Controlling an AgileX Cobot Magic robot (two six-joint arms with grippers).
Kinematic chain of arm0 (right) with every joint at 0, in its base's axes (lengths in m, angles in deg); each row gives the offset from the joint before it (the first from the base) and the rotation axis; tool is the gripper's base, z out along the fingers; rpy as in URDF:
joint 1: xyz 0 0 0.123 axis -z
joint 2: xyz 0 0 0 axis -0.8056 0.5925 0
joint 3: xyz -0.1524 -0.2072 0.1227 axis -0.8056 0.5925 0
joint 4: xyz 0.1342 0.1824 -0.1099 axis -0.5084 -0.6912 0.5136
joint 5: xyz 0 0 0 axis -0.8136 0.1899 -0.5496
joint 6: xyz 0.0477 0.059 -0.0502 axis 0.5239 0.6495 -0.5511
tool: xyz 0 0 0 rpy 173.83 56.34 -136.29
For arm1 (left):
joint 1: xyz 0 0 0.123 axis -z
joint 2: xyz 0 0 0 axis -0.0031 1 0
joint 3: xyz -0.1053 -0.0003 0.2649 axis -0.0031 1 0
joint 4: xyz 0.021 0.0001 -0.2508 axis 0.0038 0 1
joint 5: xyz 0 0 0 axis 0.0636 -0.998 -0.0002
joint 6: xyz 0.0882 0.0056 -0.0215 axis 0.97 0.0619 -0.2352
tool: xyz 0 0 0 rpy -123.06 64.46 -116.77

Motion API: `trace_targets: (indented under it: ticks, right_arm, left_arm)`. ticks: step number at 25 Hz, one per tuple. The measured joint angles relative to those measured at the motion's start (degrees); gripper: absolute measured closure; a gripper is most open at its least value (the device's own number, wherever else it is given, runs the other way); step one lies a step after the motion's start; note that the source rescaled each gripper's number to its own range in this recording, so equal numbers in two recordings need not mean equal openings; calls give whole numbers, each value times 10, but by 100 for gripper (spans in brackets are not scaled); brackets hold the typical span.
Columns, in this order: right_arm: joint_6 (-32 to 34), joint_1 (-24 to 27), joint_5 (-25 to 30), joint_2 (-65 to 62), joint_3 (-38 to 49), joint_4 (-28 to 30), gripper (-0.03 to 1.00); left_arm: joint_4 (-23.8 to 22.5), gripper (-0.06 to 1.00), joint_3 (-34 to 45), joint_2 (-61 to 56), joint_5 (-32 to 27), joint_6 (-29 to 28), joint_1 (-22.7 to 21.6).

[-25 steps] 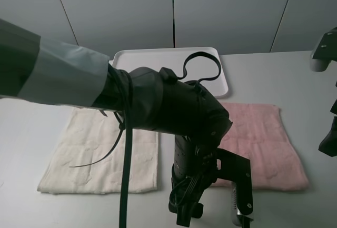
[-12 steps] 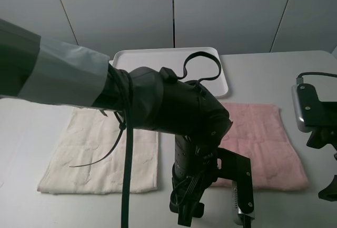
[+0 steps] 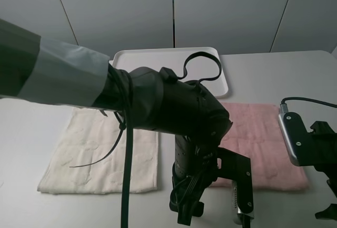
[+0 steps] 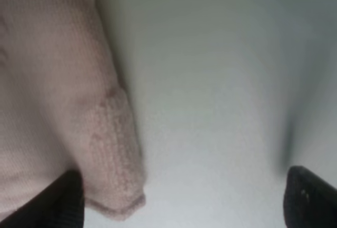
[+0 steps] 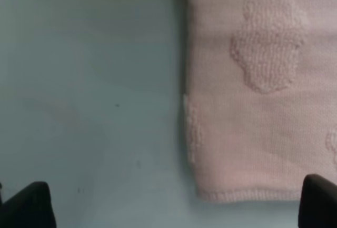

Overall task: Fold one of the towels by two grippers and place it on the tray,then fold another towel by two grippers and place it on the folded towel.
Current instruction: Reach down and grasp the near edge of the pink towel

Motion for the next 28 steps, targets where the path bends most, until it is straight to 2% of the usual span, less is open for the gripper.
trace_targets:
  ticks: [15,21,28]
  right_arm:
    - [-13,0,-8,21,0,0,-3]
    - [-15,0,-65,83,2,12,-3]
    - [-15,0,-77,122,3,29,-3]
  left_arm:
    - [0,-3,0,0,0,0,0]
    - [0,-3,0,0,0,0,0]
    - [0,-3,0,0,-1,0,0]
